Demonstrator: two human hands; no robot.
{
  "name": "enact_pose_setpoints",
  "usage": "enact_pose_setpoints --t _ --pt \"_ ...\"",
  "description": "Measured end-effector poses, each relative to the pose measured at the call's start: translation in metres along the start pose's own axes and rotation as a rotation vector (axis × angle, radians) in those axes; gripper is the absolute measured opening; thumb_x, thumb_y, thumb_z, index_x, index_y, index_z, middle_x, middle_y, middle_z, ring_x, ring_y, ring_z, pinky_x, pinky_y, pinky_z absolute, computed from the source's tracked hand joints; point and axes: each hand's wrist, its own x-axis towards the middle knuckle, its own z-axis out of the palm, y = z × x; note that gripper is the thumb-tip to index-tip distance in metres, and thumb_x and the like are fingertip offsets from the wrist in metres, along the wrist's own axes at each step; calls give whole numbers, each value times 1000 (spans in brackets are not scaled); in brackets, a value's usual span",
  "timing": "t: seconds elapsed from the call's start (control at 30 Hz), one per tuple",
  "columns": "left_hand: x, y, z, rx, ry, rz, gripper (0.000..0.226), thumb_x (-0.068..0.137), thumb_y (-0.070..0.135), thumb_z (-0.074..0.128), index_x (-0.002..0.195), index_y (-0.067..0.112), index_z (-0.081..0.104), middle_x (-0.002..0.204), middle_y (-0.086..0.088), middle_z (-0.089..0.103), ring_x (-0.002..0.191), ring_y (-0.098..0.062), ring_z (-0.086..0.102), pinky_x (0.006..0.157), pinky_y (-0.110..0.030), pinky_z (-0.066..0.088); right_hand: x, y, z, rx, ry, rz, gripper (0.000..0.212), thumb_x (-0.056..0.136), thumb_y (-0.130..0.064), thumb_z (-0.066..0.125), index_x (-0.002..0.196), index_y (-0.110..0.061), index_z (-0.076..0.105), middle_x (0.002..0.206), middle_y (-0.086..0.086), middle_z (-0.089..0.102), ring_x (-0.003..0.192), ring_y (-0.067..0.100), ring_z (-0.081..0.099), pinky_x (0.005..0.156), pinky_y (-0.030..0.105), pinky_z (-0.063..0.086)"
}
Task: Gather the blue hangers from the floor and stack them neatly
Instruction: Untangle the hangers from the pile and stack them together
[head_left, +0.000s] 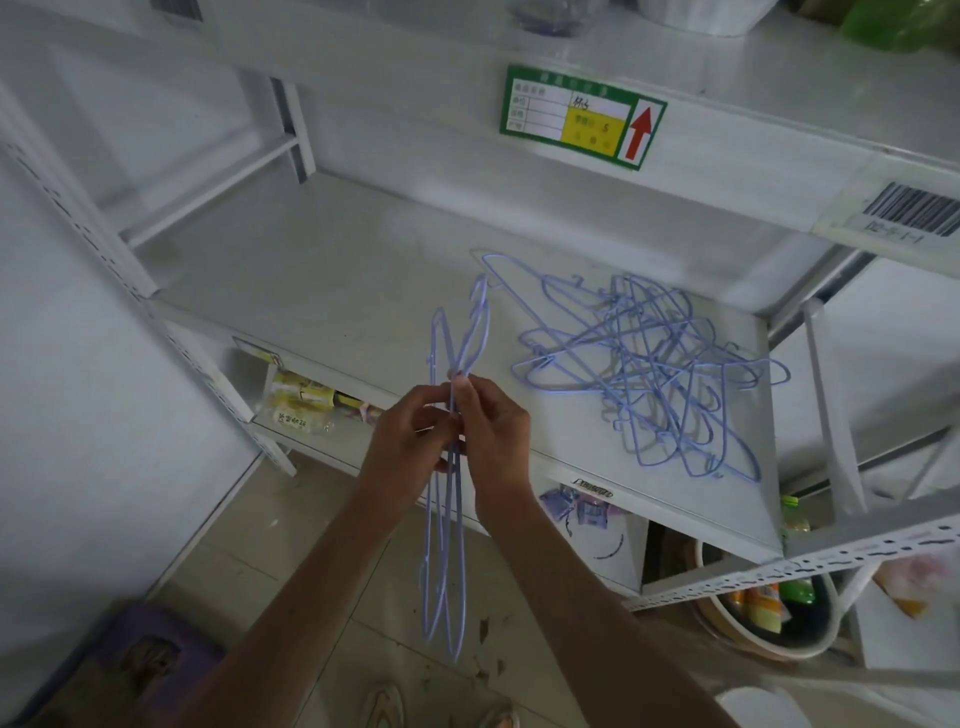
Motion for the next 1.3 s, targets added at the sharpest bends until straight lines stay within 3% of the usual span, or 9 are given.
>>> enact_pose_setpoints --t 0.1,0.23,0.37,0.5,0.63,0.77,0.9,1.1,1.3 --pt "-3 -3 -4 -55 -21 3 31 96 -1 59 105 27 70 76 -5 78 63 -23 77 55 -35 63 -4 0 5 131 10 84 17 101 -29 64 107 -15 70 98 15 76 87 42 72 72 61 59" --pt "-6 -7 -10 -95 -54 -29 31 94 -6 60 105 21 71 75 -8 78 64 -28 77 56 -32 62 -6 -7 7 216 -27 175 26 101 -28 64 124 -25 52 108 1 79 99 27 77 78 51 61" --pt "-6 -8 -13 -51 -76 -81 15 98 6 60 100 15 71 72 -12 76 57 -31 75 51 -34 61 -7 -11 11 125 -81 131 29 102 -22 62 130 -21 53 105 3 80 96 27 77 79 47 63" --pt "-1 -6 -20 -47 -152 -120 19 102 14 57 90 12 72 66 -10 74 54 -26 72 51 -31 59 -10 -13 9 43 -129 119 31 104 -12 57 134 -19 54 106 3 80 90 24 77 57 31 60" --pt "-1 -7 -29 -79 -239 -157 17 102 15 58 97 17 74 81 -9 80 68 -27 78 57 -28 61 -10 -15 0 60 -175 172 33 104 -6 49 134 -17 53 107 8 79 90 26 78 67 33 63" --pt "2 -8 -23 -140 -249 -266 27 105 21 53 104 5 74 82 -16 79 67 -30 76 56 -30 60 -12 -14 -11 148 -181 231 30 103 -9 48 131 -15 55 110 10 79 99 34 76 63 27 58" --pt "12 -11 -12 -136 -296 -278 29 105 20 51 103 4 75 78 -20 77 66 -30 76 57 -31 60 -11 -5 -24 169 -144 207 31 102 -11 48 133 -10 53 114 11 77 108 38 72 71 31 58" --pt "15 -8 15 -153 -418 -241 27 105 19 52 95 20 77 75 -19 77 61 -31 75 55 -31 60 2 1 -56 20 -19 124 35 92 -13 49 125 -14 60 99 16 78 95 29 75 93 45 60" --pt "36 2 40 -165 -433 -212 19 106 12 47 113 9 65 72 -18 74 49 -28 68 49 -31 56 20 11 -127 -8 65 286 29 104 -9 41 124 -7 62 98 18 79 87 29 76 81 42 57"
